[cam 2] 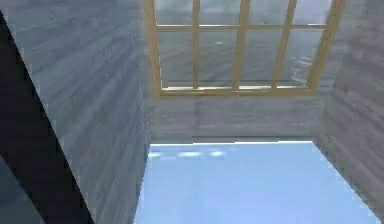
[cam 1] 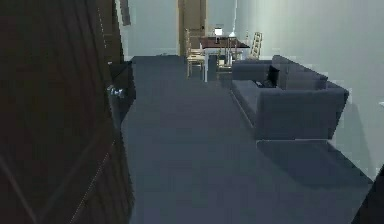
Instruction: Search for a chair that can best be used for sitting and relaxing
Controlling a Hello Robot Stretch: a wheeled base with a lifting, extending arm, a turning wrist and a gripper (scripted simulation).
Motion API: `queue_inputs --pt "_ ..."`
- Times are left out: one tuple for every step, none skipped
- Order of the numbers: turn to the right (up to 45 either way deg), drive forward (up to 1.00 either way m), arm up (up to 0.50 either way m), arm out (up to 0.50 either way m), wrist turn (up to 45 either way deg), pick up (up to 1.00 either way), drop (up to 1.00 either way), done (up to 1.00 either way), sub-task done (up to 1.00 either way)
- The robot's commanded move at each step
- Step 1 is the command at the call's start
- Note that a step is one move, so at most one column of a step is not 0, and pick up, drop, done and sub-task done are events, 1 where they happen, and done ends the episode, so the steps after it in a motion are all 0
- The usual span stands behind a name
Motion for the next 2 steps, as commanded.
queue_inputs --pt "0.0 1.0 0.0 0.0 0.0 0.0 0.0 0.0 0.0" --pt "-45.0 0.0 0.0 0.0 0.0 0.0 0.0 0.0 0.0"
